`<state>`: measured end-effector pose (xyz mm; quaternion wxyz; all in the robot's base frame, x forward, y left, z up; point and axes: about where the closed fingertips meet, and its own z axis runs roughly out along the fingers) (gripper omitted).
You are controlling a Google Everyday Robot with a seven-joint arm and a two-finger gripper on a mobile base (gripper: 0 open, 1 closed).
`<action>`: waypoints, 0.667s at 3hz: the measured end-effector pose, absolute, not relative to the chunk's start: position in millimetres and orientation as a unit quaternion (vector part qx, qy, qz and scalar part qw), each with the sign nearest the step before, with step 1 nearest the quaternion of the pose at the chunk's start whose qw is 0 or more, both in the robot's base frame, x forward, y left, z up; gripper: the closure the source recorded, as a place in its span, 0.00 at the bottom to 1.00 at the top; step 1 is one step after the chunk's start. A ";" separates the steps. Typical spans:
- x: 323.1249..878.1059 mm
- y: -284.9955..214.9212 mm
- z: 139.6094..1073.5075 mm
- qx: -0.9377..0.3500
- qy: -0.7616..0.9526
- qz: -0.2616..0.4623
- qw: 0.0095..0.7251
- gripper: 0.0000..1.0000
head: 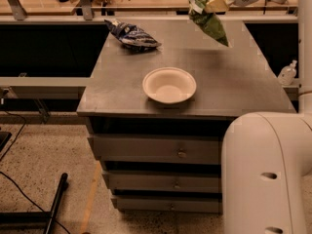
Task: Place green jalapeno chip bag into paper bowl
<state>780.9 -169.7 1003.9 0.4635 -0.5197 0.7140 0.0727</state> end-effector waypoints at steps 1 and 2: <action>753.6 -152.1 1028.0 -0.550 0.682 0.101 0.472 1.00; 715.2 -158.2 1042.1 -0.563 0.662 0.146 0.472 1.00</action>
Offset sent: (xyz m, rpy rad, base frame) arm -0.1389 -0.0114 0.0567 0.1577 0.0519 0.2872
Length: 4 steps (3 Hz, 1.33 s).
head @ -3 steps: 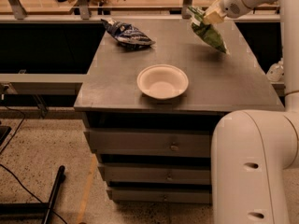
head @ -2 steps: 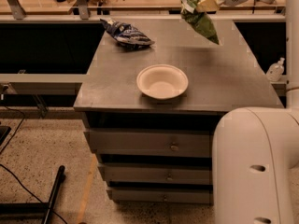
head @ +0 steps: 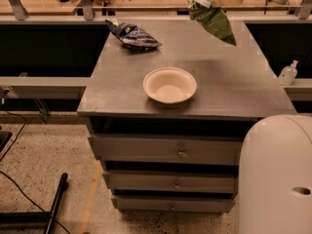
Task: Place green jalapeno chip bag into paper bowl
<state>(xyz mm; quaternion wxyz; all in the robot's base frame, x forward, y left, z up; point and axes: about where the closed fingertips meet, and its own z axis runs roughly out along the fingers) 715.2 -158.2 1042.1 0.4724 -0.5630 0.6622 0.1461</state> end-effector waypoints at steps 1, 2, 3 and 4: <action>681.0 -167.3 1056.8 -0.567 0.644 0.186 0.478 1.00; 686.6 -163.6 1055.6 -0.565 0.644 0.186 0.482 1.00; 681.6 -153.3 1043.1 -0.578 0.632 0.214 0.471 1.00; 670.1 -129.5 1038.6 -0.592 0.590 0.274 0.476 1.00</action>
Offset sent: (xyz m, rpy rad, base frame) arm -0.0267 -0.0069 0.0113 0.0472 0.0156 0.0492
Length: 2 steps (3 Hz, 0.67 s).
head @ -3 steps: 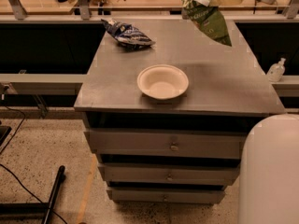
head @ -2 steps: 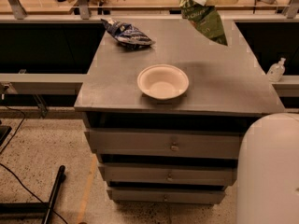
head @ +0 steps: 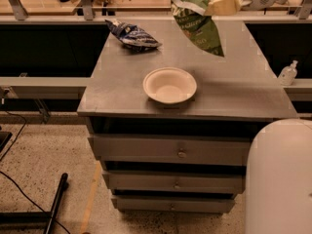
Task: Place green jalapeno chip bag into paper bowl
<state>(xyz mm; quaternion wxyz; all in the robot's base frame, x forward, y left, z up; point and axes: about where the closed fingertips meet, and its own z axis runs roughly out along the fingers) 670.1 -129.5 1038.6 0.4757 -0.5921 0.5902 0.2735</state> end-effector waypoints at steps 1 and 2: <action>654.7 -110.3 1049.9 -0.599 0.543 0.320 0.493 1.00; 639.7 -98.7 1056.7 -0.609 0.516 0.338 0.499 1.00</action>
Offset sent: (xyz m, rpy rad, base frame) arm -0.0818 0.0481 0.0069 0.1437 -0.0438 0.2383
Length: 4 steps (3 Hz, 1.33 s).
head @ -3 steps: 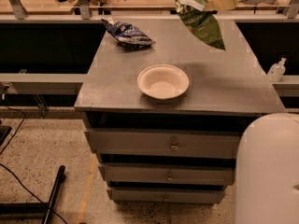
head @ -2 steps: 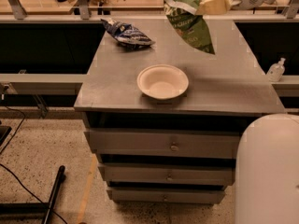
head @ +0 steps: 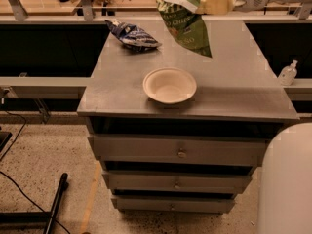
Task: Place green jalapeno chip bag into paper bowl
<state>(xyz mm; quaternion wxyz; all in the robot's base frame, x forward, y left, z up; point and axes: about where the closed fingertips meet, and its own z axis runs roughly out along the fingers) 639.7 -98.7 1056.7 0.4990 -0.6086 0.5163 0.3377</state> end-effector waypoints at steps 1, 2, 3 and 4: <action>625.4 -97.1 1055.3 -0.635 0.506 0.295 0.503 1.00; 615.0 -98.5 1042.6 -0.661 0.498 0.243 0.506 1.00; 602.4 -96.5 1029.1 -0.662 0.497 0.228 0.513 1.00; 584.4 -86.1 1016.9 -0.674 0.483 0.229 0.511 1.00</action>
Offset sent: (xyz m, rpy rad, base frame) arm -0.0568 -0.0006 -0.0426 -0.2252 -0.2992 -0.0510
